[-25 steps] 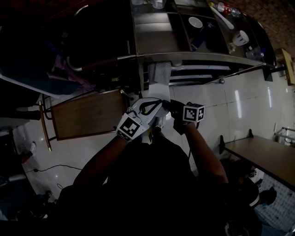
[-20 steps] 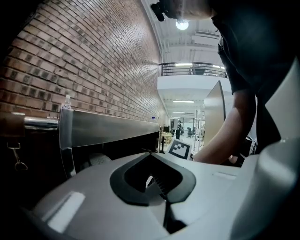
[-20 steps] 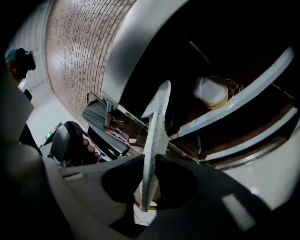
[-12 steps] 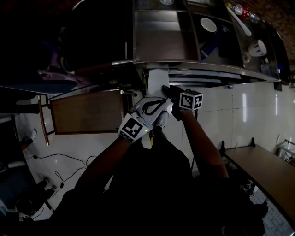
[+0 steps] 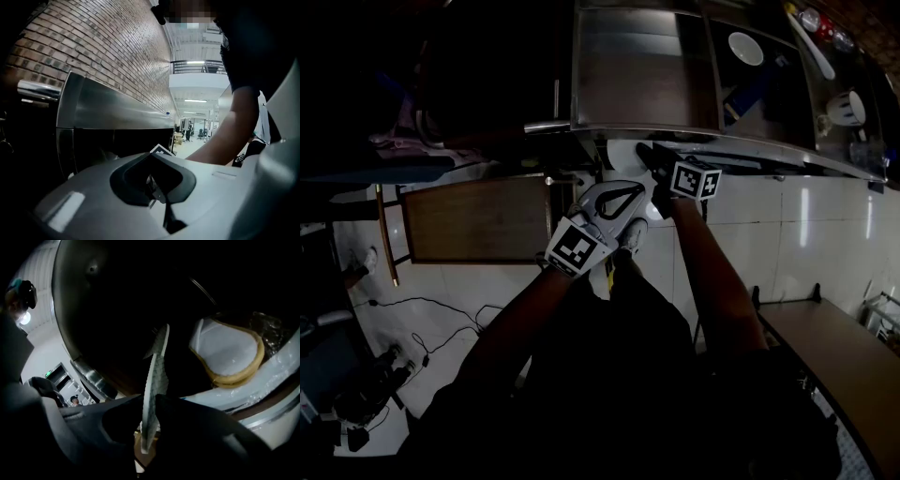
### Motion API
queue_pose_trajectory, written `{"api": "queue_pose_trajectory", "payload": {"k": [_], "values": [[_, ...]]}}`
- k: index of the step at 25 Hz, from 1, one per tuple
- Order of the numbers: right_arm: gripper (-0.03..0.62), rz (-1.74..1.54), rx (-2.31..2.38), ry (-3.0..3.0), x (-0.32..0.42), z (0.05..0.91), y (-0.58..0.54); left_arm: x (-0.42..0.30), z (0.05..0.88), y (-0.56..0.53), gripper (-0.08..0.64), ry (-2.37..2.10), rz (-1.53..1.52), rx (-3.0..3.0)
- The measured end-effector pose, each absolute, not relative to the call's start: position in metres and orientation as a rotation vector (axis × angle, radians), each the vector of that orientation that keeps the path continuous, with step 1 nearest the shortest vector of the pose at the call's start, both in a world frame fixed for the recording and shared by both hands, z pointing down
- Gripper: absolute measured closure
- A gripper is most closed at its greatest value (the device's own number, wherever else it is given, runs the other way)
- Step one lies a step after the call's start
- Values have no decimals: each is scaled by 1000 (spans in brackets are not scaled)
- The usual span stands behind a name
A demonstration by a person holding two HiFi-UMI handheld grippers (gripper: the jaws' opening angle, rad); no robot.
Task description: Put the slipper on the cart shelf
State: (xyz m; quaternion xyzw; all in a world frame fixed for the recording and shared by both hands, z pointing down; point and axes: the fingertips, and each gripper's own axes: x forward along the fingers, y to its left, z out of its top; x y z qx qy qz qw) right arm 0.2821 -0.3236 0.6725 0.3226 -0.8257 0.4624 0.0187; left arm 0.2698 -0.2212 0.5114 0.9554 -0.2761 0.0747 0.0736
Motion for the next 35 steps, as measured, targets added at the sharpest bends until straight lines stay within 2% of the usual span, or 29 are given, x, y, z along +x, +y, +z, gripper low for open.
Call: {"api": "queue_pose_trajectory", "payload": {"k": [14,18,21,24,29,33,35], "values": [[526,1388,1239,-2607,288,671,-376,280,524,-229,559,-858,211,2836],[508,1255,1305,-2561,291,674,-379,274,527,-229,560,-868,207,2829],[468,1069,1392,-2523,297,671,-382,272,527,-229,560,-866,207,2829],[361,971,1440,-2485,300,666,-385,271,526,-228,560,-863,212,2829],[310,835,1443,-2439,303,661,-379,269,523,-225,560,-858,211,2845],[246,737,1466,-2377,311,659,-372,266,523,-221,560,-850,215,2844],[241,714,1496,-2353,318,655,-370,264,521,-220,559,-848,214,2841]]}}
